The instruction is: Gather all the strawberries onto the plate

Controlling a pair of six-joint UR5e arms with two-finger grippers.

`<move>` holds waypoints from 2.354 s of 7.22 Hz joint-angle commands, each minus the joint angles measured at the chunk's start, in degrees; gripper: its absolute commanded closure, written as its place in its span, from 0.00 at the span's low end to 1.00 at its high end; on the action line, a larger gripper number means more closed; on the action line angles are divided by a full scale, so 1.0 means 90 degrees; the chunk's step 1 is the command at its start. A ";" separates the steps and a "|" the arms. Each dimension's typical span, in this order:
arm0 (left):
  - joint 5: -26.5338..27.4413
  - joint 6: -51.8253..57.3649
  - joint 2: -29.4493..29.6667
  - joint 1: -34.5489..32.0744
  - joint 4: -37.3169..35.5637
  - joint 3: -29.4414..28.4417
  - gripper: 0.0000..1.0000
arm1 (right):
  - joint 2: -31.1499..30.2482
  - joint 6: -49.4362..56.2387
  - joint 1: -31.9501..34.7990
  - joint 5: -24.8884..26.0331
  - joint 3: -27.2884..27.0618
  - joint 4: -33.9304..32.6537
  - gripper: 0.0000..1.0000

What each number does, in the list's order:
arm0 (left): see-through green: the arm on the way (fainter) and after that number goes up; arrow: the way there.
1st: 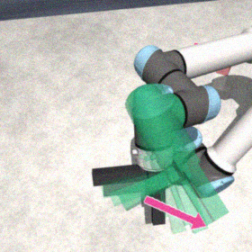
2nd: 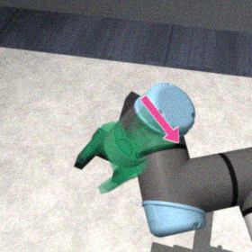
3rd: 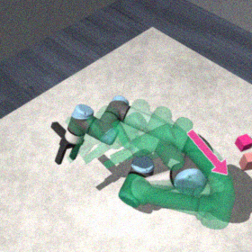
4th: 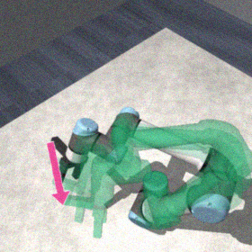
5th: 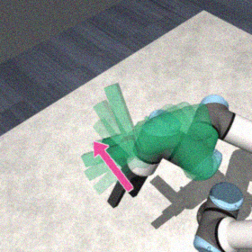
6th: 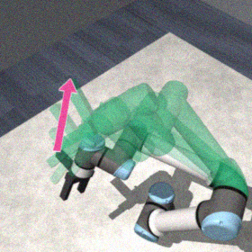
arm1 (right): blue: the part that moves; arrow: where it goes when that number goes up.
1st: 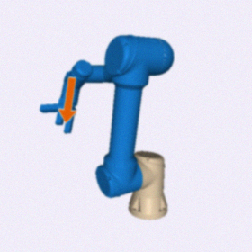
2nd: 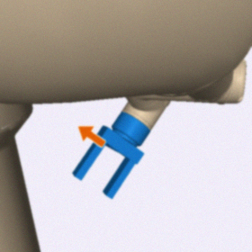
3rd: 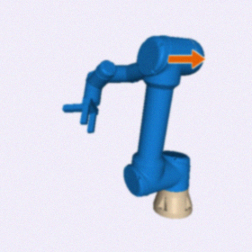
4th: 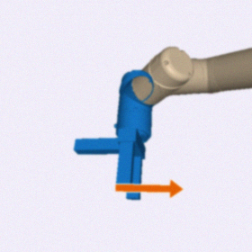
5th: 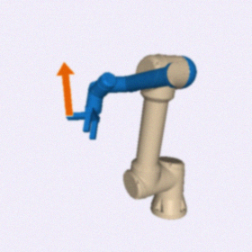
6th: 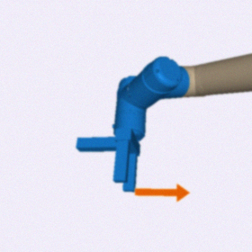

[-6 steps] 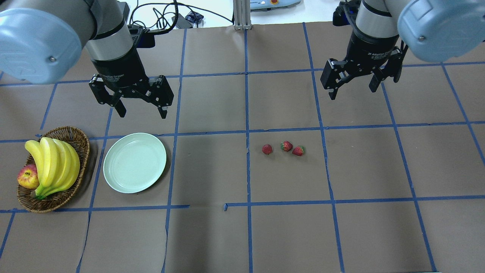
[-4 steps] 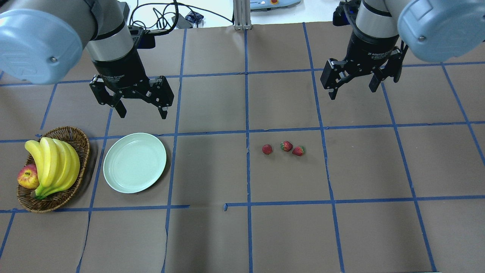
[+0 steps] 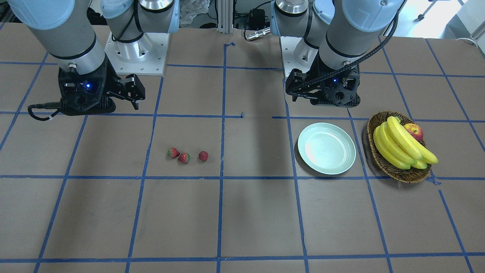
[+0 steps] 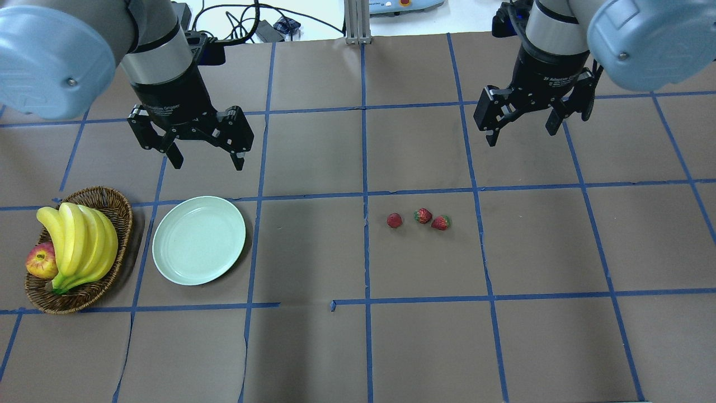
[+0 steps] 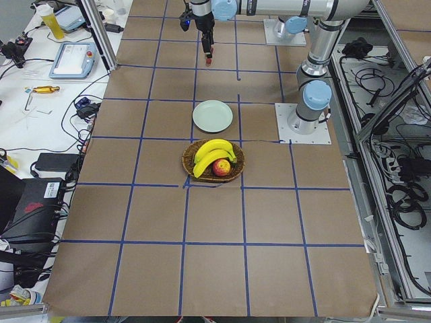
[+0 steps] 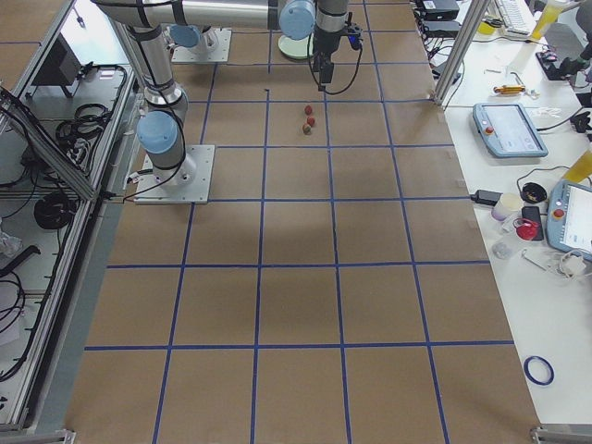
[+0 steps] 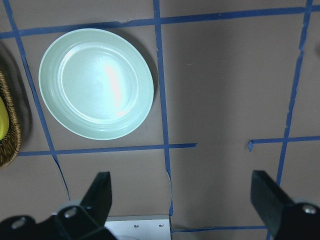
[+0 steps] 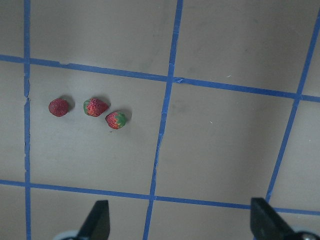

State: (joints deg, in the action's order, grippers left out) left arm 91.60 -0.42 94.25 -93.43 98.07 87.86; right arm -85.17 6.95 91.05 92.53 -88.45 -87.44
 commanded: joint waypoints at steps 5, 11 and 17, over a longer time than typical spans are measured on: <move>0.0017 0.0037 0.0055 -0.0009 -0.0232 0.0140 0.00 | 0.0000 -0.0001 0.0049 -0.0027 -0.0006 0.0038 0.00; 0.0007 -0.0012 0.0094 0.0000 -0.0291 0.0227 0.00 | 0.0428 -0.0020 0.0886 -0.0046 -0.0055 -0.0682 0.00; 0.0007 -0.0012 0.0114 0.0000 -0.0340 0.0345 0.00 | 0.1757 -0.0723 0.1816 -0.0515 -0.0113 -0.2090 0.06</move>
State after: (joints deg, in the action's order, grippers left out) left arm 91.73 -0.50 95.19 -93.43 95.07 90.85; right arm -71.31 1.23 106.30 88.21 -89.38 -104.96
